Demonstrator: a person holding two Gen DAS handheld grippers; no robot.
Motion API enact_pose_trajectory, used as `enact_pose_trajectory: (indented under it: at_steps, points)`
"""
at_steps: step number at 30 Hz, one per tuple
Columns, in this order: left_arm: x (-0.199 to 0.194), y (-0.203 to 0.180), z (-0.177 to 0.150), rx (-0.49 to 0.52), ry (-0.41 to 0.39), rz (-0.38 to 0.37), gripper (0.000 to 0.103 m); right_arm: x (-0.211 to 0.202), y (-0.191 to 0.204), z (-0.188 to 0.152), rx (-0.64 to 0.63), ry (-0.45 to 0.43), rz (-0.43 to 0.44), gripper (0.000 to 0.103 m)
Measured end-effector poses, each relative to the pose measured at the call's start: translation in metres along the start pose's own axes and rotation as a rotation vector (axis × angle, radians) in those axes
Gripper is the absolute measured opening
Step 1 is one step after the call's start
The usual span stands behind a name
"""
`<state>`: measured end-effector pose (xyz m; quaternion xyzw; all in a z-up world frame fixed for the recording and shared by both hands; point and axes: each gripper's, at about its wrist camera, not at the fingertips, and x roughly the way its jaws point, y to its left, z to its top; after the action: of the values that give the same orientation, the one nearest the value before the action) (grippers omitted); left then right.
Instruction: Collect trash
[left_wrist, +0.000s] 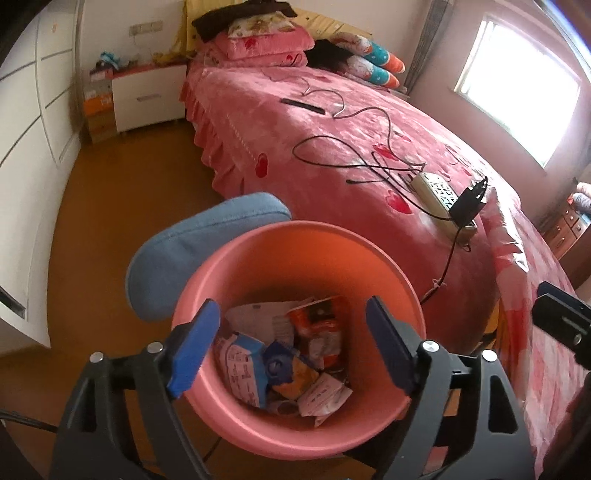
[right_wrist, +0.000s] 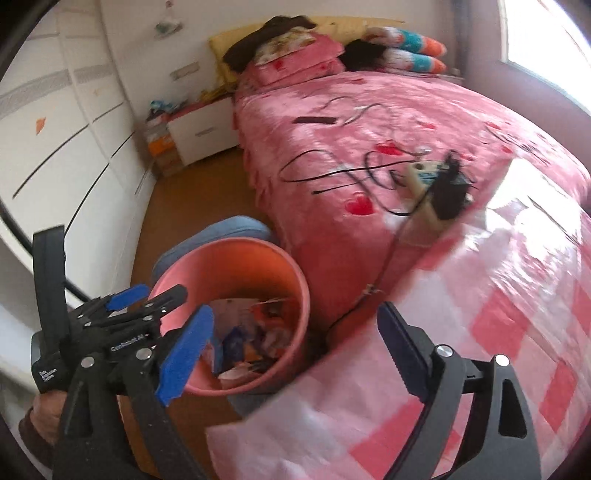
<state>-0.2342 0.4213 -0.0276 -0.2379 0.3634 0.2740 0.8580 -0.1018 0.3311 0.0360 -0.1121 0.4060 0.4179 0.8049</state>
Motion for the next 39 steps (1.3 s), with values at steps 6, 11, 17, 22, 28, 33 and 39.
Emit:
enact_pose_trajectory:
  at_steps: [6, 11, 17, 22, 28, 33, 39]
  points:
    - [-0.013, -0.029, 0.003, 0.080, -0.028, 0.023, 0.089, -0.031, -0.027, -0.012, 0.056, -0.054, -0.077, 0.089]
    - [-0.029, -0.059, 0.004, 0.151, -0.068, 0.026, 0.091, -0.053, -0.045, -0.026, 0.091, -0.083, -0.133, 0.089]
    - [-0.045, -0.092, 0.004, 0.213, -0.100, -0.001, 0.093, -0.081, -0.068, -0.044, 0.136, -0.126, -0.188, 0.089]
    - [-0.056, -0.125, 0.000, 0.263, -0.118, -0.035, 0.094, -0.105, -0.090, -0.061, 0.174, -0.167, -0.243, 0.089]
    - [-0.070, -0.161, -0.008, 0.327, -0.140, -0.073, 0.094, -0.130, -0.111, -0.079, 0.205, -0.206, -0.303, 0.089]
    - [-0.079, -0.194, -0.015, 0.375, -0.152, -0.106, 0.095, -0.150, -0.129, -0.092, 0.230, -0.235, -0.348, 0.089]
    - [-0.087, -0.226, -0.026, 0.429, -0.156, -0.136, 0.095, -0.173, -0.148, -0.105, 0.257, -0.270, -0.395, 0.089]
